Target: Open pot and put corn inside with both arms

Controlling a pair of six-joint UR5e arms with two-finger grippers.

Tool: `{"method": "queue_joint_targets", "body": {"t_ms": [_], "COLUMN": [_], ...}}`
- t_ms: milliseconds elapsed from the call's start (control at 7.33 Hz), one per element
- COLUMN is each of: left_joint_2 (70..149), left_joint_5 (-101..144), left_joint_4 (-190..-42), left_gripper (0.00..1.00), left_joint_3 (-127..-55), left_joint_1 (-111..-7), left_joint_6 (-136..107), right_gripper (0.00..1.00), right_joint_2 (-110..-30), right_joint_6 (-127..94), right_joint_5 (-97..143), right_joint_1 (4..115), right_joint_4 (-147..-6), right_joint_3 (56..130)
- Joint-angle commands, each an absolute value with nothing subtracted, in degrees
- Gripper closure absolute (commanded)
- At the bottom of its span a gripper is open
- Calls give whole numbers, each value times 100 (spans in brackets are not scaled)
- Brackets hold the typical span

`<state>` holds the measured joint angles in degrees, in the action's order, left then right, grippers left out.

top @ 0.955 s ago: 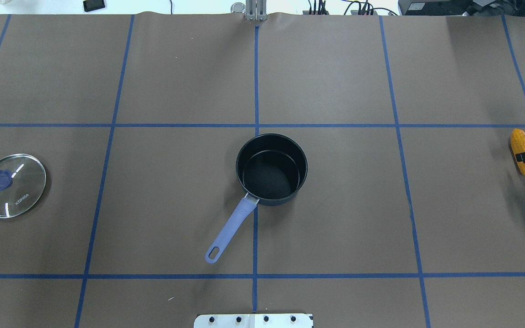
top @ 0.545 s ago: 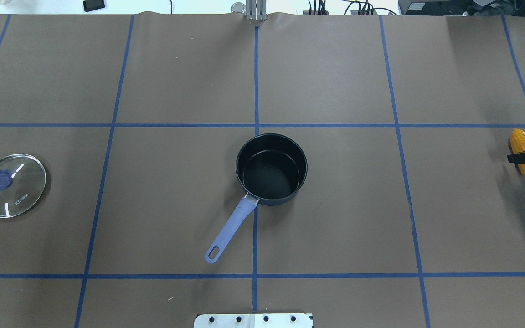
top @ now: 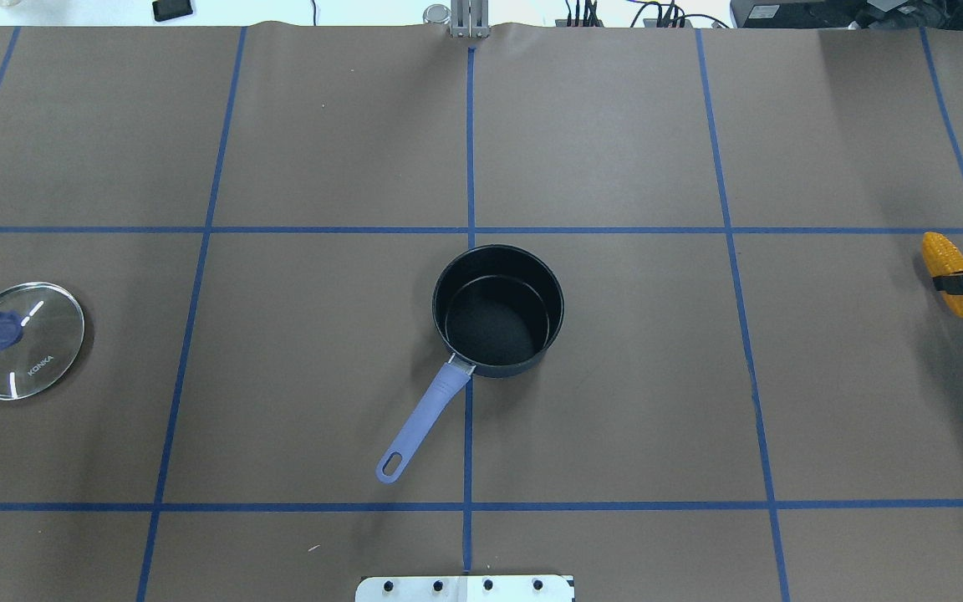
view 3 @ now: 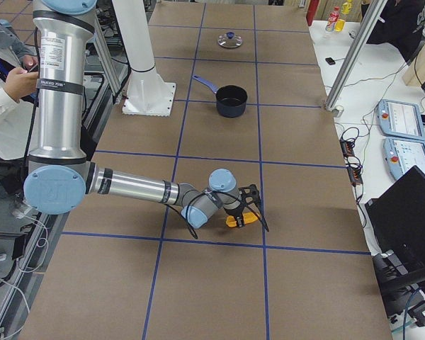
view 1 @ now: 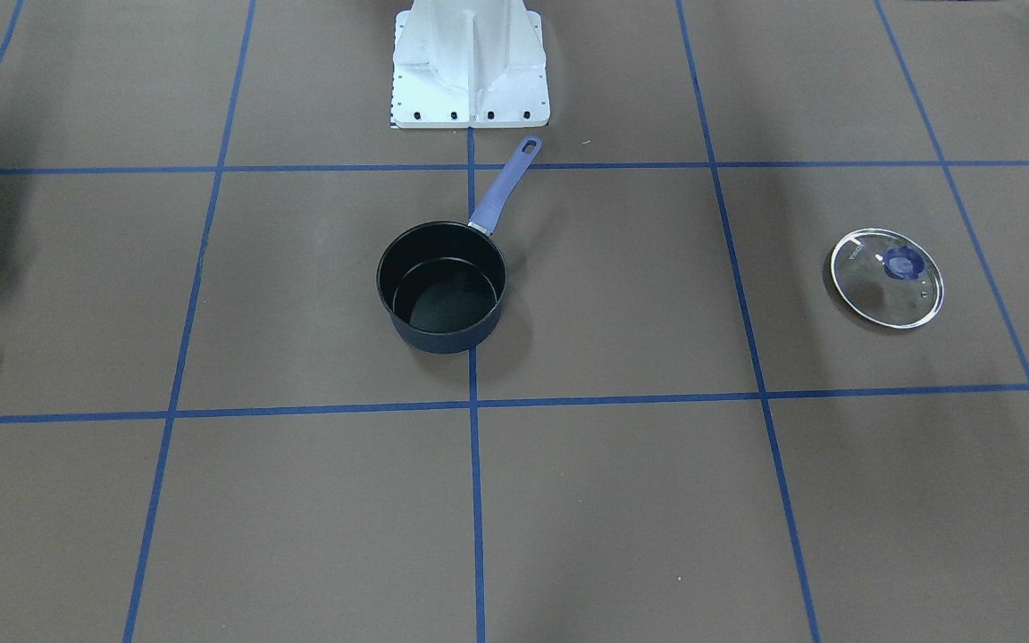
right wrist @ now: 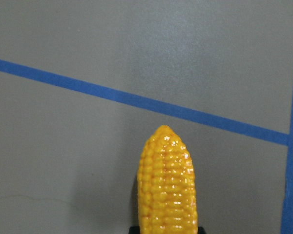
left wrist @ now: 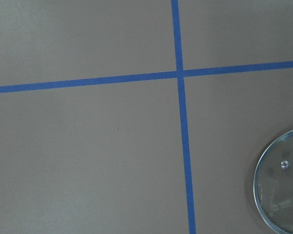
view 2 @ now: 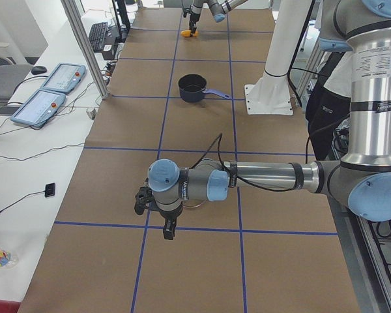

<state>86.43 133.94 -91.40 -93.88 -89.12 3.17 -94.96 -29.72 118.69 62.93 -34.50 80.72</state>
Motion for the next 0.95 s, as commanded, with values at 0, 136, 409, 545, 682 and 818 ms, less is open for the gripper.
{"method": "queue_joint_targets", "body": {"t_ms": [0, 136, 409, 545, 682, 818], "left_joint_2": [8640, 8640, 8648, 8648, 8657, 8657], "left_joint_5": [13395, 13395, 13395, 13395, 13395, 13395], "left_joint_4": [-9141, -9141, -9149, -9149, -9149, -9149], "left_gripper": [1, 1, 1, 1, 1, 1], "left_joint_3": [-9396, -9404, -9396, -9396, -9396, -9396], "left_joint_1": [-8912, -8912, -8912, -8903, -8903, -8903], "left_joint_6": [308, 308, 308, 308, 308, 308], "right_gripper": [100, 100, 100, 100, 100, 100], "right_joint_2": [-9064, -8696, -8359, -8289, -8201, -7904], "right_joint_6": [-3040, -3067, -4292, -4768, -5590, -6164], "right_joint_5": [12048, 12198, 12130, 11972, 11675, 11037], "right_joint_1": [6302, 6302, 5831, 5444, 4988, 4400], "right_joint_4": [-3533, -3829, -4961, -5244, -5404, -5779], "right_joint_3": [8331, 8480, 9617, 10103, 10508, 10755]}}
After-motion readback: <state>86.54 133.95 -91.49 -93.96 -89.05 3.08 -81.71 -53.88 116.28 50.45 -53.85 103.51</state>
